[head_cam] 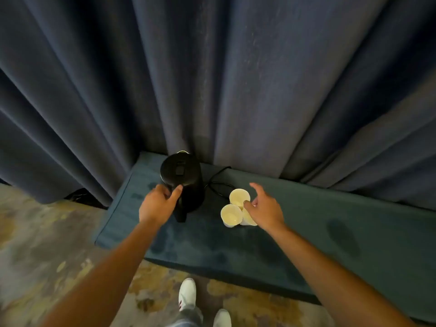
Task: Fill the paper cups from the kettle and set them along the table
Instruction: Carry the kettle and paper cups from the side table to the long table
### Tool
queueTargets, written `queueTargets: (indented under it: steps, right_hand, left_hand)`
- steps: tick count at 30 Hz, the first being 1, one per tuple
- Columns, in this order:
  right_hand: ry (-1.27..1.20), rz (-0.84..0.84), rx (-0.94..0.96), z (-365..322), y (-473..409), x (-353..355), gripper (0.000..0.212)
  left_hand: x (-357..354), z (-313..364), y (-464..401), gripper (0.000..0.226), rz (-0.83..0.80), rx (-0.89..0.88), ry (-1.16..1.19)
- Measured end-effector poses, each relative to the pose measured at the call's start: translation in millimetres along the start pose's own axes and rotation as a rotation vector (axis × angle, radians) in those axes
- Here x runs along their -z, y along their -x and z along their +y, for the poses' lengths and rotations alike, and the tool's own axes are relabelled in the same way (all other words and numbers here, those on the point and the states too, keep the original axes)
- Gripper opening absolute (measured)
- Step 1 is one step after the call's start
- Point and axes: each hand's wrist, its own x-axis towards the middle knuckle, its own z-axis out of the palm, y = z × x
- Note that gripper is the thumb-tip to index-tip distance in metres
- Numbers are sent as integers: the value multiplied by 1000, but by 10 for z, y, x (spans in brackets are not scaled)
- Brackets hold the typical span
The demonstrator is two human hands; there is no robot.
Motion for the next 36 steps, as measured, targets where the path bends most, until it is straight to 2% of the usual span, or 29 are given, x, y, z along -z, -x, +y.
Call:
queueTargets:
  steps: [2,5,7,9,12,19,26,29,36]
  right_hand:
    - [42,-24,-55,-34,-81,-108,64]
    - [114,-89,-146,-65,-125,-279,65]
    - [149,-104,-178,-82,-185,-378,67]
    - [171,-104,-208,-108,-271,-468,69]
    - [226,-106,-226,-111,-319,-563,68]
    - [322,-134,-248,-60,-343,-704,56]
    - [324,-44,-276,-57,-336,-755,36]
    - [323,-25,-297,-59,-337,-757,33]
    - [273,11,-317,-18,-290,-755,32]
  left_hand:
    - [-42,-29,-95,62,-167,109,19]
    - [-130,-53,-149,67,-262,199,199]
    - [-194,-69,-219,71,-307,213,345]
    - [-269,-104,-309,59,-374,222,474]
    - [-303,-126,-325,57,-452,222,538]
    - [-237,-110,-296,72,-577,224,667]
    - [-200,-256,-317,44,-707,126,634]
    - [-209,-236,-333,41,-695,126,598]
    - [-217,-31,-428,29,-554,188,744]
